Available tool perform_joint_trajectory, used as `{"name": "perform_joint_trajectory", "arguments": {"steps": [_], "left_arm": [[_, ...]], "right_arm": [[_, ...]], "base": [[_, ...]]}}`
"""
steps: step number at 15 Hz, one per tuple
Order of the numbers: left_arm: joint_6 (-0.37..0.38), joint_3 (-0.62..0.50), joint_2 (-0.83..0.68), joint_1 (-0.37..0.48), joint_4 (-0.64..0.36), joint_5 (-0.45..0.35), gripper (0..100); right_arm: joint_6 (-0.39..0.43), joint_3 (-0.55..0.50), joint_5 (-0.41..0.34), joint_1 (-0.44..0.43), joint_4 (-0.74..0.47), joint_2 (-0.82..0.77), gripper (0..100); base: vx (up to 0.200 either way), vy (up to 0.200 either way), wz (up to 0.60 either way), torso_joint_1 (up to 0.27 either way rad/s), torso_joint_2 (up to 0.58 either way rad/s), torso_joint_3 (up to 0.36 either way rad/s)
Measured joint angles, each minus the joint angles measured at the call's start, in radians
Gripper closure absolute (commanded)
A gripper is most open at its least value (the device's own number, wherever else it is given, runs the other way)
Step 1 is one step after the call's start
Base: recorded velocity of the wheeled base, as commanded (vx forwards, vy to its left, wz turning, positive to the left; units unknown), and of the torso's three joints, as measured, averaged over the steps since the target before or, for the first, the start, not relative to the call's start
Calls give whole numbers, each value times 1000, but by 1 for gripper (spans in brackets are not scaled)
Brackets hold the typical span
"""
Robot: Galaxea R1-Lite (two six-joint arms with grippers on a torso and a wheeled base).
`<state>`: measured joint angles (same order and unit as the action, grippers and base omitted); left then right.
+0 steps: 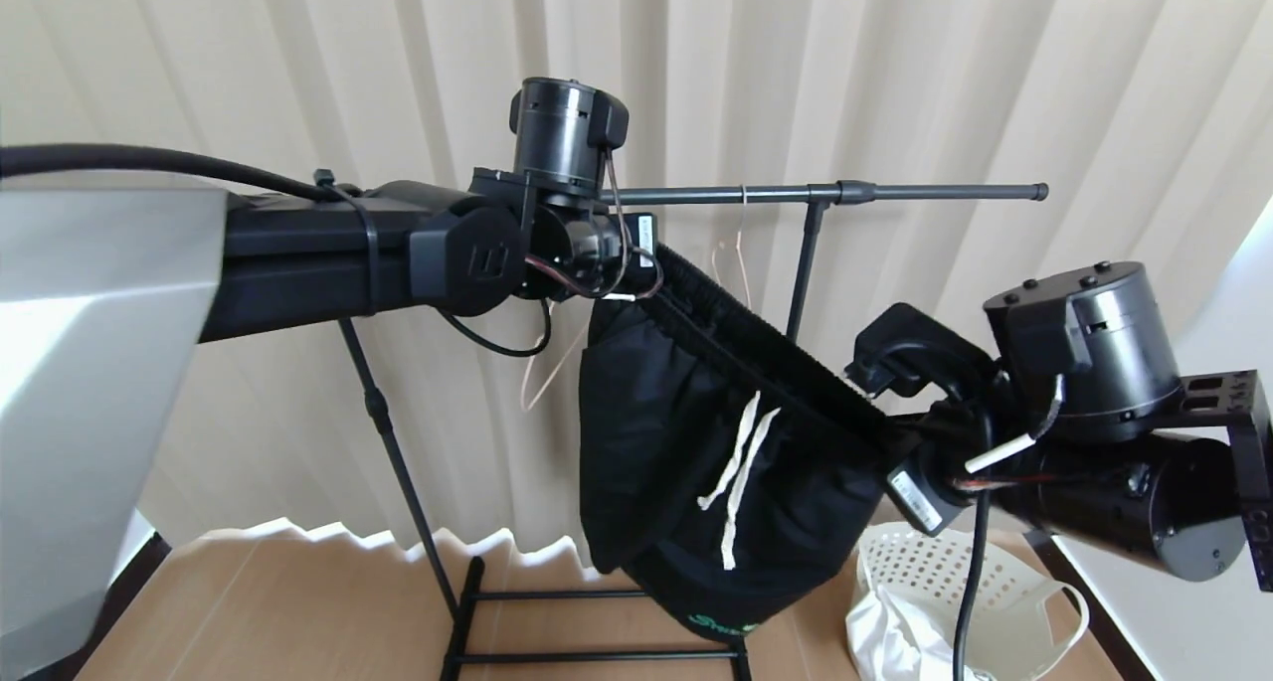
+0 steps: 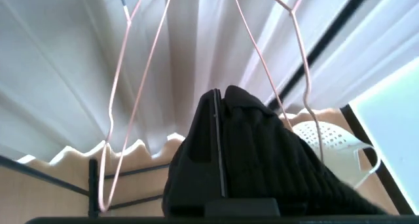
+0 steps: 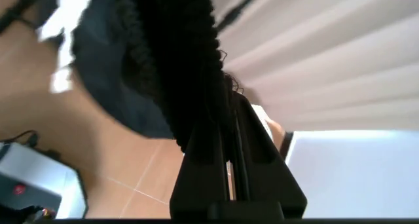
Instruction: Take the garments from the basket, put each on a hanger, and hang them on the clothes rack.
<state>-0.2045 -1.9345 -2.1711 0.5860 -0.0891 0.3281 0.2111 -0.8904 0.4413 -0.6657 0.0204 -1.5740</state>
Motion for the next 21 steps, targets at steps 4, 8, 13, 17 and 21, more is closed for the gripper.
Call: {"name": "perform_joint_trajectory", "arguments": {"steps": [4,8,13,17,21], "left_arm": [[1,-62,-83,-53,35,-7,100],[-16,-66,-91,-68,36,-8,100],[-18,-66,-91,-62,37,-6,100],[-17,-66,-79,-59,11,-6,100],[-12,-59,-9,-48,-135,-5,100]], "right_arm": [[-253,-60,-4,-191,1,-87,100],[-431,-143,-77,-322,11,-144,100],[-534,-189,-100,-375,78,-175,100],[-525,-186,-91,-375,71,-178,100],[-399,-161,-37,-257,69,-179,100]], "base": [[0,0,0,0,0,0],[0,0,0,0,0,0],[0,0,0,0,0,0],[0,0,0,0,0,0],[0,0,0,0,0,0]]}}
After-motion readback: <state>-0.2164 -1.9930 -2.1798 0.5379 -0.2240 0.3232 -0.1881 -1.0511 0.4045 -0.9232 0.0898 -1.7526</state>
